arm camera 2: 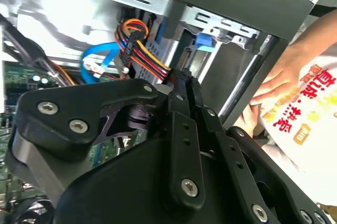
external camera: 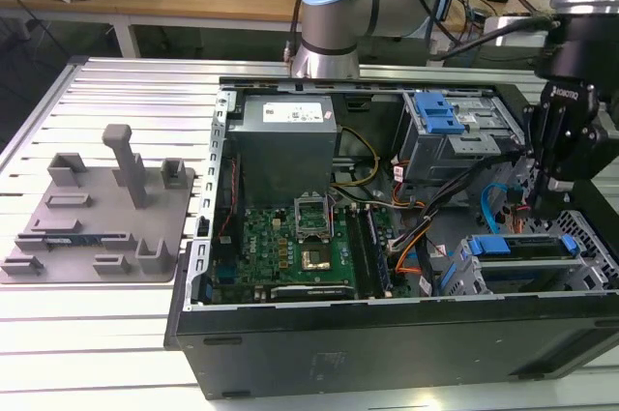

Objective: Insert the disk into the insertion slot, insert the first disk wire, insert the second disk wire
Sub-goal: 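Insert the first disk wire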

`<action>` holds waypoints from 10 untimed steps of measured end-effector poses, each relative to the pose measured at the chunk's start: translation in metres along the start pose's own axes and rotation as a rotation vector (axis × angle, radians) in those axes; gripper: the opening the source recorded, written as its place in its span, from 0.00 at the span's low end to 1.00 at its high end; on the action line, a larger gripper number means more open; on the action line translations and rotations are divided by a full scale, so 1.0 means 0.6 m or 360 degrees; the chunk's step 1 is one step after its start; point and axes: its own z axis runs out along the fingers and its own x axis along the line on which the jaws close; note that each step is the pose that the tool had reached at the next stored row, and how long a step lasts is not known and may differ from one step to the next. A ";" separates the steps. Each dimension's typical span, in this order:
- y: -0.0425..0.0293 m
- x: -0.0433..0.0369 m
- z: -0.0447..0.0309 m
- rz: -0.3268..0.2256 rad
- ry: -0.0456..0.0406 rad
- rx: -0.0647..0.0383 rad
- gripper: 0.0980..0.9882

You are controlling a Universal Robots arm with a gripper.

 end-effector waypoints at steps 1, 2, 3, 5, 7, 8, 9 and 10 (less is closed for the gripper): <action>-0.001 0.004 0.002 0.0000 -0.0026 -0.0003 0.08; -0.001 0.007 0.003 0.0000 -0.0053 -0.0007 0.08; -0.001 0.010 0.004 -0.0001 -0.0091 -0.0012 0.08; -0.002 0.016 0.006 -0.0001 -0.0169 -0.0023 0.08; -0.003 0.022 0.006 -0.0002 -0.0228 -0.0031 0.08; -0.004 0.026 0.006 -0.0002 -0.0276 -0.0037 0.08; -0.004 0.029 0.005 -0.0003 -0.0308 -0.0042 0.08; -0.004 0.033 0.005 -0.0004 -0.0341 -0.0046 0.08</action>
